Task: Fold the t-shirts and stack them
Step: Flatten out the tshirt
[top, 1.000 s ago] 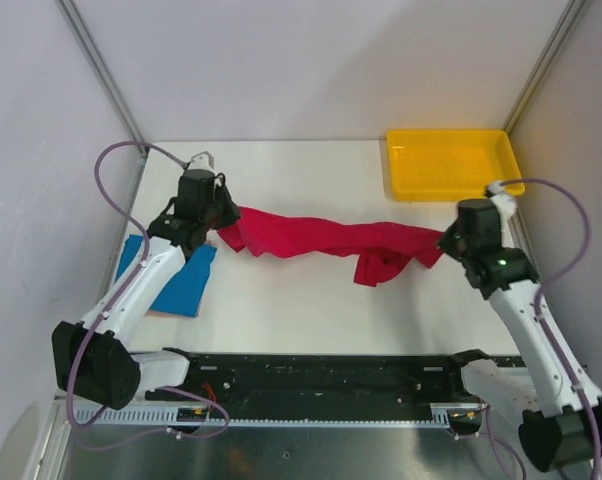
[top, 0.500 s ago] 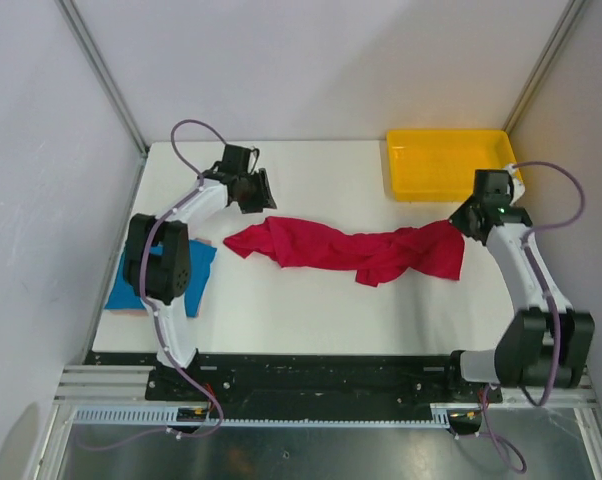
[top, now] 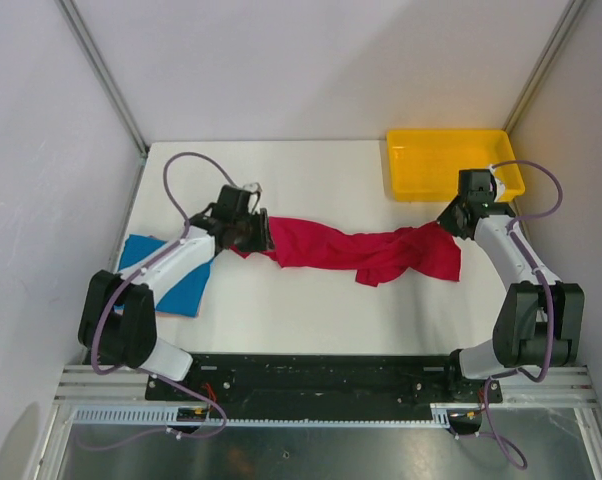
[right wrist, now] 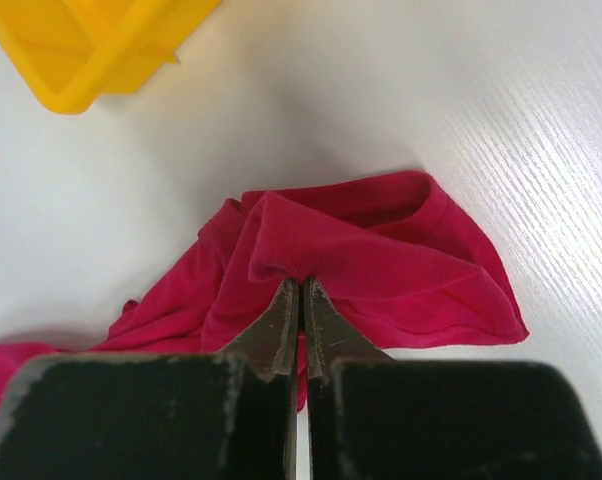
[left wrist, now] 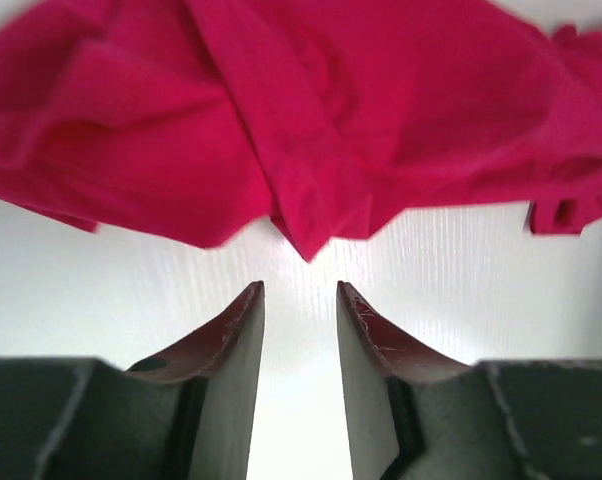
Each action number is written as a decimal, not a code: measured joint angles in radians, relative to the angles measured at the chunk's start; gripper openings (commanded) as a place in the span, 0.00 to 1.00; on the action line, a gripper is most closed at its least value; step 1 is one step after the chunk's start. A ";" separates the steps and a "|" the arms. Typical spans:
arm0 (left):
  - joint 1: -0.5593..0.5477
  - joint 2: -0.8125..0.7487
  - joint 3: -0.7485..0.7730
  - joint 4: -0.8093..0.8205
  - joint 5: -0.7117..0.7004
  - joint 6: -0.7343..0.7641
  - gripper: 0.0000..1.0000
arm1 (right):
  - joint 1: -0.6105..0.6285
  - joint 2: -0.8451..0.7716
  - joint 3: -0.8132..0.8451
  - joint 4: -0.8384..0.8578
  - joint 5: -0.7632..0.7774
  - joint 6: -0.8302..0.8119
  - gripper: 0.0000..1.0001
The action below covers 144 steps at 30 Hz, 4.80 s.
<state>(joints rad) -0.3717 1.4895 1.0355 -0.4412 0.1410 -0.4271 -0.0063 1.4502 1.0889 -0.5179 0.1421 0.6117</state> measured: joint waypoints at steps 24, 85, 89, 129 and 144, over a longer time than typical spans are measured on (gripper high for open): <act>-0.143 0.173 -0.070 0.134 -0.141 -0.082 0.21 | 0.000 -0.003 -0.016 0.022 -0.012 -0.012 0.00; -0.118 -0.338 -0.451 0.062 0.056 -0.211 0.41 | -0.179 -0.299 -0.143 -0.111 -0.002 -0.020 0.00; -0.187 -0.281 -0.451 0.089 0.008 -0.227 0.44 | -0.159 -0.299 -0.143 -0.105 -0.002 -0.017 0.00; 0.098 -0.438 0.314 -0.030 -0.349 -0.093 0.00 | -0.061 -0.286 0.322 -0.085 -0.081 0.102 0.00; 0.162 -0.565 0.255 -0.105 -0.295 -0.114 0.00 | -0.031 -0.360 0.480 -0.161 -0.132 0.092 0.00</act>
<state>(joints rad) -0.2096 0.9245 1.2907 -0.5457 -0.1539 -0.5415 -0.0368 1.0901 1.5688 -0.6788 0.0105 0.7036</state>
